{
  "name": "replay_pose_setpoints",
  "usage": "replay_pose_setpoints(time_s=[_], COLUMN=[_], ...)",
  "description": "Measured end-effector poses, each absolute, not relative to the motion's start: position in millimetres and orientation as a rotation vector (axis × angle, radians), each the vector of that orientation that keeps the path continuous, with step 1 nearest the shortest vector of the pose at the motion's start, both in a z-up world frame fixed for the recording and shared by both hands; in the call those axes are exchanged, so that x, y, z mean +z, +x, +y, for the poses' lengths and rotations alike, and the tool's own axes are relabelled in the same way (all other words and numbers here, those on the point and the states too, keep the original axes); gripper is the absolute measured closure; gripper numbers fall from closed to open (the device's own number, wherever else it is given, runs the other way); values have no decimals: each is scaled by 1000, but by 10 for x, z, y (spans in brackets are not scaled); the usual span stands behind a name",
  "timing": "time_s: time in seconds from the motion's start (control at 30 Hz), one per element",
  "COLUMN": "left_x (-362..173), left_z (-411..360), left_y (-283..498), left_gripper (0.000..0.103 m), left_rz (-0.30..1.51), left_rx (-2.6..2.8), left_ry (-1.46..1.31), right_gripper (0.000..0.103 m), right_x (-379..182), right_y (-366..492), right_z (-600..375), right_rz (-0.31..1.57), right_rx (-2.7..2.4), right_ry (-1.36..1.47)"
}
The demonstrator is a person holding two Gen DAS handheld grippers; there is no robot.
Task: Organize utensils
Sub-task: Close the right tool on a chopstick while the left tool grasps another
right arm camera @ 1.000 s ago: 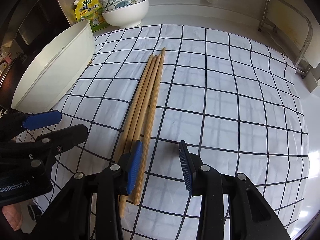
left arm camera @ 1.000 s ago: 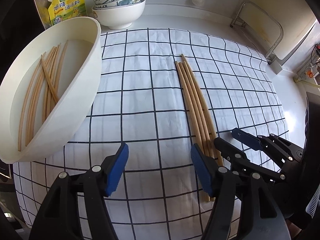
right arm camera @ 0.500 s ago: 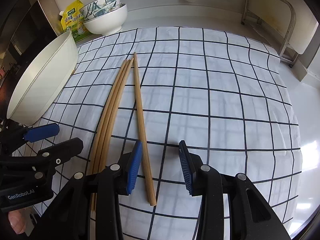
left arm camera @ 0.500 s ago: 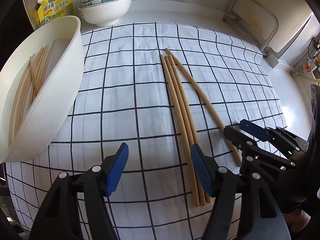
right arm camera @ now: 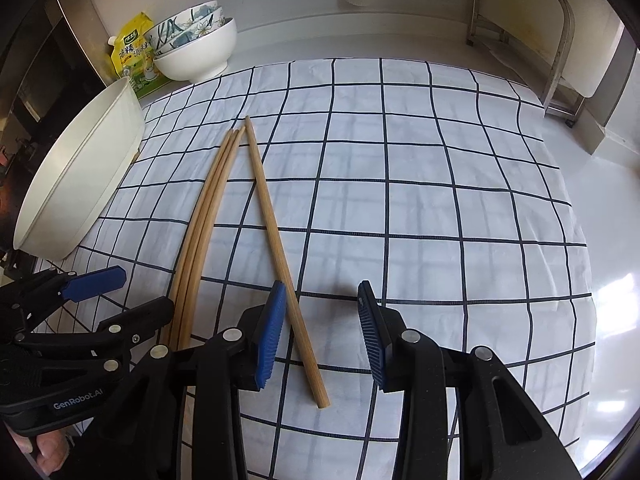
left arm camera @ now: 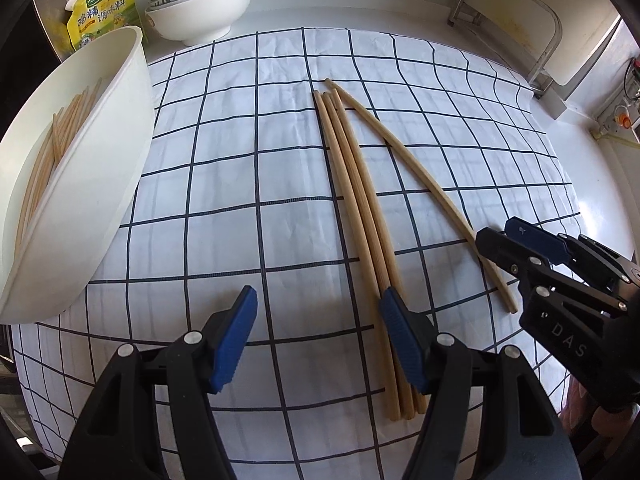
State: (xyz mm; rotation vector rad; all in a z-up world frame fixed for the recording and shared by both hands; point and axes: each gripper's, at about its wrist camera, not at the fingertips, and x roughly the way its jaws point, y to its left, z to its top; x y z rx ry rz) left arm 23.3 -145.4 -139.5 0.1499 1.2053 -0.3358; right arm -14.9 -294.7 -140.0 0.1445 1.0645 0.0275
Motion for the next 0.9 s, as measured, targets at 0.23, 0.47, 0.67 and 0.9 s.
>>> replay_pose_setpoints(time_s=[0.23,0.47,0.67,0.9], left_x=[-1400,-1443,-1447,-1458], left_z=[-1478,-1444,-1227,-1110], left_y=[206,189,244,322], left_gripper=[39,38,38,37], left_rz=[1205,1217,1224,1212], left_rx=[-311,-279,-209,-193], left_ry=[185,205,176,172], right_gripper=[67,67,67,67], right_x=[-1366,-1377,-1382,-1384], right_y=[-161,-137,-114,-19], right_z=[-2973,-2926,-2909,-2854], right_rz=[1059,1064,1063,1061], right_rx=[31,39,46,59], right_ry=[146,138,132,103])
